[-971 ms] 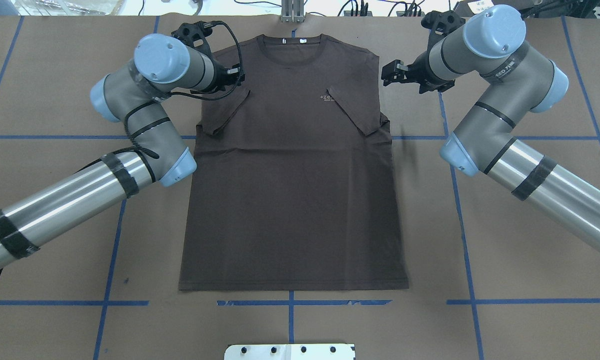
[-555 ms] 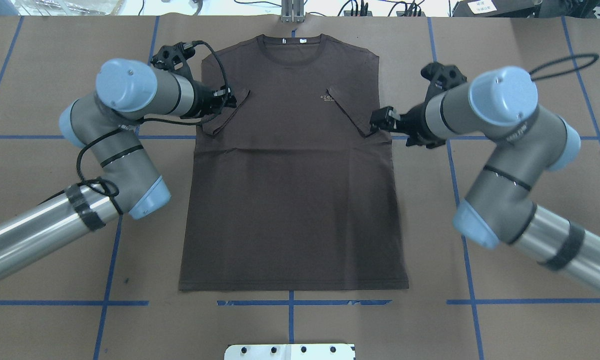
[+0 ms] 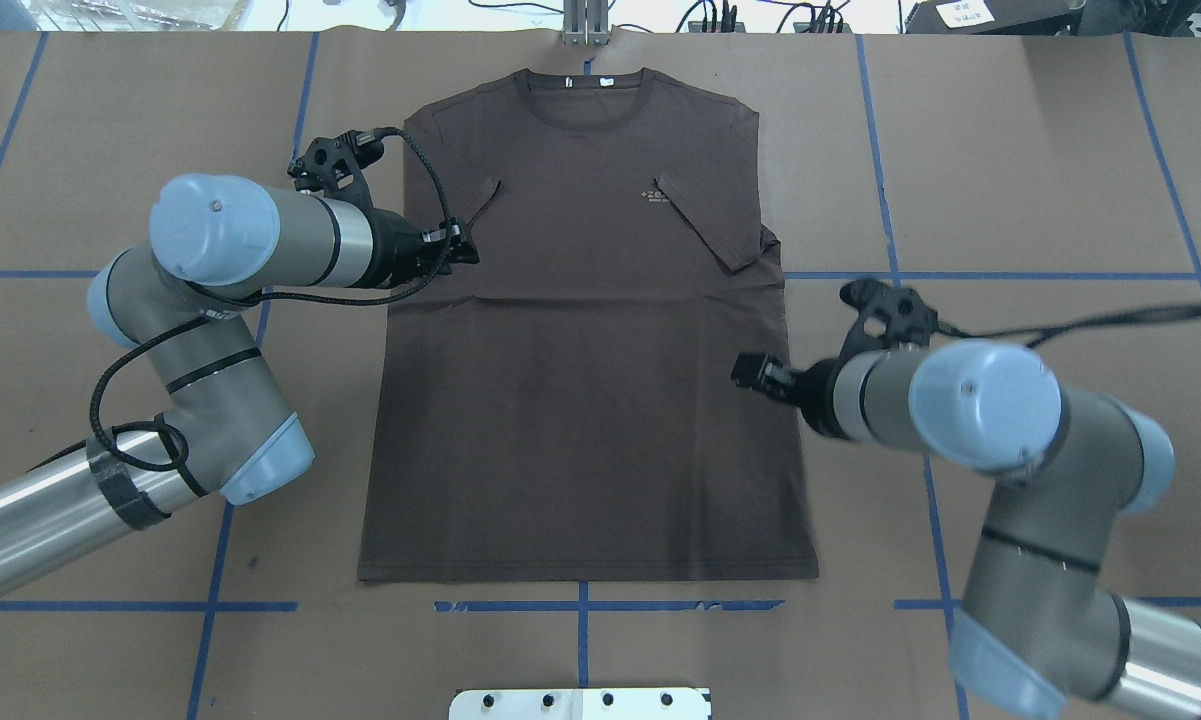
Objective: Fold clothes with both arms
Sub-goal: 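Move both grippers toward the shirt hem nearest the robot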
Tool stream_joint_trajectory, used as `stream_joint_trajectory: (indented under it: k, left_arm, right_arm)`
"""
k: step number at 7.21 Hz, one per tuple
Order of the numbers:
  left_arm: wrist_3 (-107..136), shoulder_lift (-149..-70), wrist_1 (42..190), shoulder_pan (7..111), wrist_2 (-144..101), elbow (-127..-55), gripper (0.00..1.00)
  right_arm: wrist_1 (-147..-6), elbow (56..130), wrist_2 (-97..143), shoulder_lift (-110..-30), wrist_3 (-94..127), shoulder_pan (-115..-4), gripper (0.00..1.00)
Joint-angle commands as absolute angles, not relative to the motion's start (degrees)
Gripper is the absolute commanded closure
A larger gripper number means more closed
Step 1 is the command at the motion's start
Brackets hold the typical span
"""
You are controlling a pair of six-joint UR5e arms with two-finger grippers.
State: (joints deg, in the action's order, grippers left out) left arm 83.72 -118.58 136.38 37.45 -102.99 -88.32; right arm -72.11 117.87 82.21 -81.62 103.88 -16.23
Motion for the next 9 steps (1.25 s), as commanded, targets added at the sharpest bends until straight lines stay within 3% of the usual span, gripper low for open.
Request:
stream_joint_trajectory:
  k: [1,2,9]
  left_arm:
    - [81.83,-118.21,138.16,36.83,-103.01,-87.71,0.27]
    - [81.91,-118.3,138.51,36.74,-103.01,-87.28,0.15]
    - [81.91,-118.04,138.52,36.56,-102.83,-86.31,0.14]
  right_arm:
    - [-74.35,120.23,76.12,-86.11,111.49,-8.46,0.08]
    - [-77.49,120.41,76.2,-86.57,115.88,-6.78,0.16]
    - [-79.54,119.44,75.94,-86.13,120.5,-3.16,0.26]
